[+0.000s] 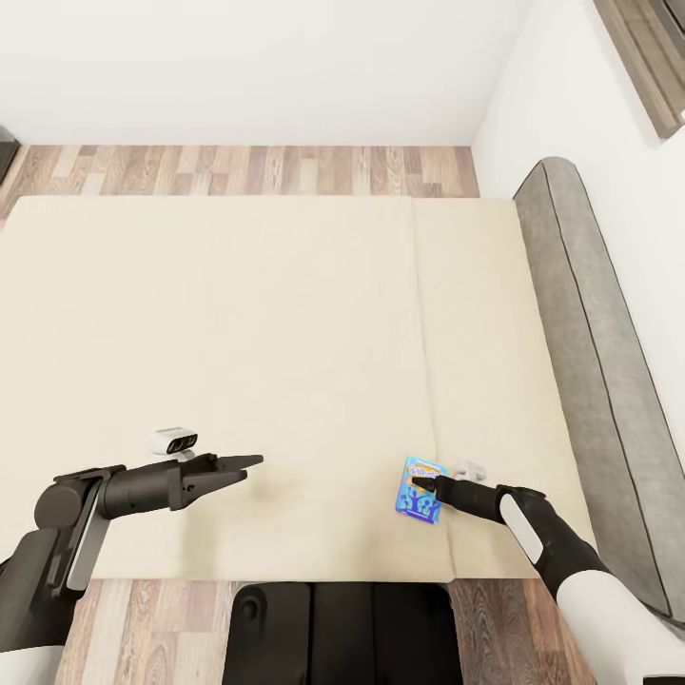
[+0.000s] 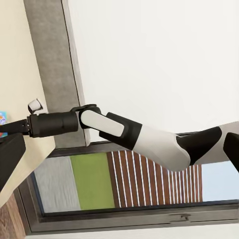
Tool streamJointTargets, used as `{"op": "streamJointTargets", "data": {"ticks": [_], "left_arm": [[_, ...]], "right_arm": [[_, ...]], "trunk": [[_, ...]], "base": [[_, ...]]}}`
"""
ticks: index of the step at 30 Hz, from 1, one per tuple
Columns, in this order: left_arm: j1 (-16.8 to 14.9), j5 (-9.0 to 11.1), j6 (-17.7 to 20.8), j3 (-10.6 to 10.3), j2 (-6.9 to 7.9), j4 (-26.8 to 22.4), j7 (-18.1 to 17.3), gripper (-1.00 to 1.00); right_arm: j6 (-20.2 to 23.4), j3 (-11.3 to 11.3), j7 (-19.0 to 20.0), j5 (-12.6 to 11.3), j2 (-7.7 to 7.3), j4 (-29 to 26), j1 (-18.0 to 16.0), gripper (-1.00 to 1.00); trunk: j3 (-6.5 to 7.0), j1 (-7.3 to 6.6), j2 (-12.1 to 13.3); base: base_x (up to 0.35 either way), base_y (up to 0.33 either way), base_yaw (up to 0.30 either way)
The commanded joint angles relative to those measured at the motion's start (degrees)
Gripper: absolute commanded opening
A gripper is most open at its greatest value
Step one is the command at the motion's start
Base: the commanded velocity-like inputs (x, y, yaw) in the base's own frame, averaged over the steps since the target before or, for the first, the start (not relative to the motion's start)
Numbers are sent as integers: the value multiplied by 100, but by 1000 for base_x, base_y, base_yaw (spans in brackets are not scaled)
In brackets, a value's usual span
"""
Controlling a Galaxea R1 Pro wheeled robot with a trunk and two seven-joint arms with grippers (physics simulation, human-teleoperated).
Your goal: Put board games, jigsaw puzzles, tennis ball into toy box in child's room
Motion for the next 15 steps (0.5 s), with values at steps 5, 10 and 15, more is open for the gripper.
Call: {"op": "streamJointTargets", "data": {"ticks": [5, 10, 15], "left_arm": [[-2, -4, 61, 0, 2, -2, -22, 100], [-2, -4, 61, 0, 3, -1, -22, 100], [-2, -6, 62, 6, 3, 1, -22, 100]], "right_arm": [[25, 17, -4, -32, -4, -5, -1, 100], [25, 17, -2, -32, -3, -5, -1, 100], [25, 17, -5, -32, -5, -5, -1, 100]], "trunk": [[-6, 3, -9], [-6, 3, -9], [-6, 3, -9]], "base": [[0, 0, 0], [0, 0, 0], [0, 15, 0]]}}
